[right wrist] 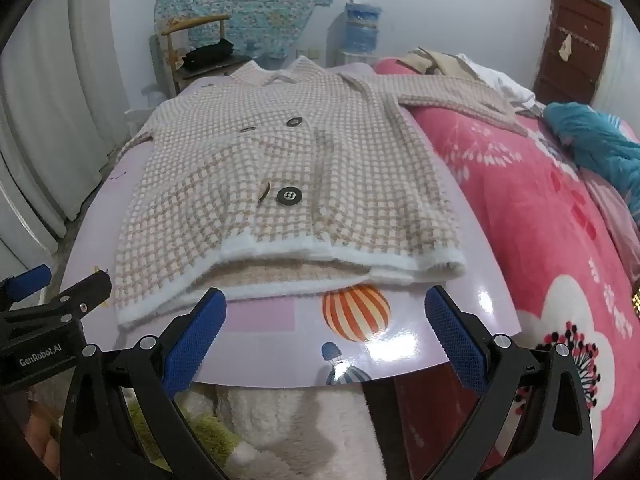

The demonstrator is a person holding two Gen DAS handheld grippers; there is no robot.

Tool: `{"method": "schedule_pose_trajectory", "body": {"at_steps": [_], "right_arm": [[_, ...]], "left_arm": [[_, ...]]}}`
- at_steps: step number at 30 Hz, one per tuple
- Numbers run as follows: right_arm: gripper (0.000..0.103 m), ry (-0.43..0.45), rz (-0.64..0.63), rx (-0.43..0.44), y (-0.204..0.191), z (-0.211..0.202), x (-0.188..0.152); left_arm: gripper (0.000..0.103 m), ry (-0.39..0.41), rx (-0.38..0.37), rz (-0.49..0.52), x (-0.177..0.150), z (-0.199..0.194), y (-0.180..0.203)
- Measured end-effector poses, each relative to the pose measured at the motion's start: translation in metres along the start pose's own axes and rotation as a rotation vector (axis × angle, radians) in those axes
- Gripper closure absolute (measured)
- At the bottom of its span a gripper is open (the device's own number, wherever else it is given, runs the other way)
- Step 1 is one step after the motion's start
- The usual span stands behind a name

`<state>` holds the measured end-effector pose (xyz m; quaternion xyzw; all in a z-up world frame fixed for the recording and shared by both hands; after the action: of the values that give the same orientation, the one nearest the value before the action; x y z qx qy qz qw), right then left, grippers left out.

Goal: Fold large clothes

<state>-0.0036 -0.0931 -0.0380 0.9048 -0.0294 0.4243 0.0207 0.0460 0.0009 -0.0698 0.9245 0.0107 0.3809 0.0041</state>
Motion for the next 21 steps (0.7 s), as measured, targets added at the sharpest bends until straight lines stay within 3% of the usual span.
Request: {"method": "schedule_pose_trajectory", "body": {"at_steps": [21], "right_arm": [[0.007,0.004,0.003,-0.005,0.0061,-0.0028,0.0001]], "left_arm": [[0.006,0.0,-0.011,-0.006,-0.0007,-0.0012,0.0008]]}}
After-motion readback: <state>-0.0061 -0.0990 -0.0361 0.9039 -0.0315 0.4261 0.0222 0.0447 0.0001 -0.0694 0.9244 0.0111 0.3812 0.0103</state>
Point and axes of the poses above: each gripper's, at about its wrist camera, not at the fingertips, and z roughly the way its jaws point, y to its right, x to its top, the point moved 8 cm from there along z, roughly the way its jaws point, and after that the axes turned 11 degrees about y, right-handed, at the moved point
